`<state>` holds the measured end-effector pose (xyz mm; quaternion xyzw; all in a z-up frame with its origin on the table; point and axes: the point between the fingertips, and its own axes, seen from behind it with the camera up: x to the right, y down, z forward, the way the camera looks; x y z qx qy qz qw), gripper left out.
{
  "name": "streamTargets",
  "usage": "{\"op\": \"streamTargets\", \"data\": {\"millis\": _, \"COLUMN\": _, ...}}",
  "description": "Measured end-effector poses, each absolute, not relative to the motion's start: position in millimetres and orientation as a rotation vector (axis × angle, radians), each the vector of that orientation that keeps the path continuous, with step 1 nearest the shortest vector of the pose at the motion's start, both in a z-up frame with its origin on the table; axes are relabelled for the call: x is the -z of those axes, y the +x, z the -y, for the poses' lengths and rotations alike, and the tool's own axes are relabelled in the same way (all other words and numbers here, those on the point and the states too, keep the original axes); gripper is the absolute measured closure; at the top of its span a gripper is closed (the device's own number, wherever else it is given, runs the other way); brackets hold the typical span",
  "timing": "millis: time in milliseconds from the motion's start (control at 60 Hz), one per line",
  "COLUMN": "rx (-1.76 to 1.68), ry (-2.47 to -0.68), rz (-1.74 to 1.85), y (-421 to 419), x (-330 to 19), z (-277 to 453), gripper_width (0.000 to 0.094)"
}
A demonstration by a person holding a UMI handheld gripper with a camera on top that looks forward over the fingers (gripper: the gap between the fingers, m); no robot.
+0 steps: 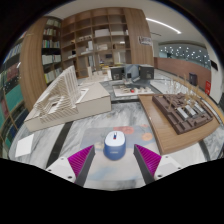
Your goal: Arrange mouse
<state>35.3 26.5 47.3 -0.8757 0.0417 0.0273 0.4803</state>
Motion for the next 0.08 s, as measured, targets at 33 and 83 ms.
{"op": "streamTargets", "data": {"millis": 33, "rx": -0.068, "ry": -2.123, "rz": -0.09, "y": 36, "x": -52, "z": -11, "gripper_width": 0.0107}}
{"op": "streamTargets", "data": {"millis": 83, "rx": -0.071, "ry": -2.114, "rz": -0.089, "y": 40, "x": -55, "z": 11, "gripper_width": 0.011}}
